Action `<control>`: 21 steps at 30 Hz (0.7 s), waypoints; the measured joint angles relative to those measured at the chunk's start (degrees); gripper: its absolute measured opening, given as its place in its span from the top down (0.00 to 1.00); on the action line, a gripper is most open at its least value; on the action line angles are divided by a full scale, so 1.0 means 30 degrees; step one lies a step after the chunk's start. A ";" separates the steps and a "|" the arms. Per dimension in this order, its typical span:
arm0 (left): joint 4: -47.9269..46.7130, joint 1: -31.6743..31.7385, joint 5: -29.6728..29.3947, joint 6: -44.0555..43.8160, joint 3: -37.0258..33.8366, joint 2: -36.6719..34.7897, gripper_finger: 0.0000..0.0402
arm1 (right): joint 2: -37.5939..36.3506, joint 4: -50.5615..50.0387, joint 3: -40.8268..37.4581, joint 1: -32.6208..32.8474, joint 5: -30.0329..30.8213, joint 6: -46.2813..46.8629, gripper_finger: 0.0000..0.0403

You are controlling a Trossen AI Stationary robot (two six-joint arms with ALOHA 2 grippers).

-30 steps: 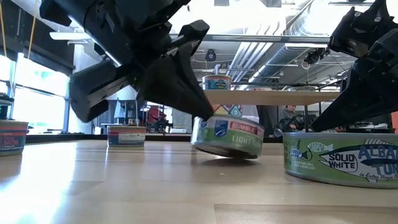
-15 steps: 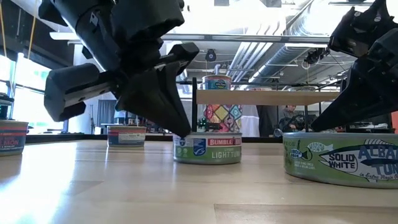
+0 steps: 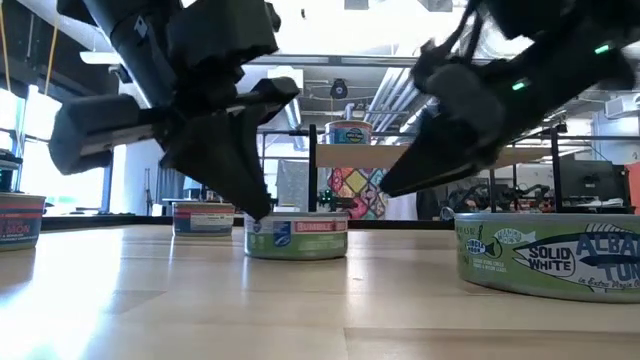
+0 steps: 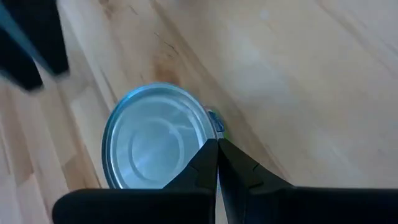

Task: Stack canned seafood by type on shelf
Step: Put the green white tuna can on the shelf

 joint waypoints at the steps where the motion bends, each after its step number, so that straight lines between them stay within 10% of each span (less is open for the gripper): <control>1: 0.0189 0.0091 -0.0035 -0.0007 -0.0170 0.0000 1.00 | 0.0211 0.0421 0.0000 -0.0467 -0.0516 -0.0292 0.64; 21: -0.4831 0.0626 -0.1730 -0.1974 -0.1227 -0.1460 0.99 | 0.4408 -0.1943 0.5175 -0.0471 -0.3949 -0.1065 0.64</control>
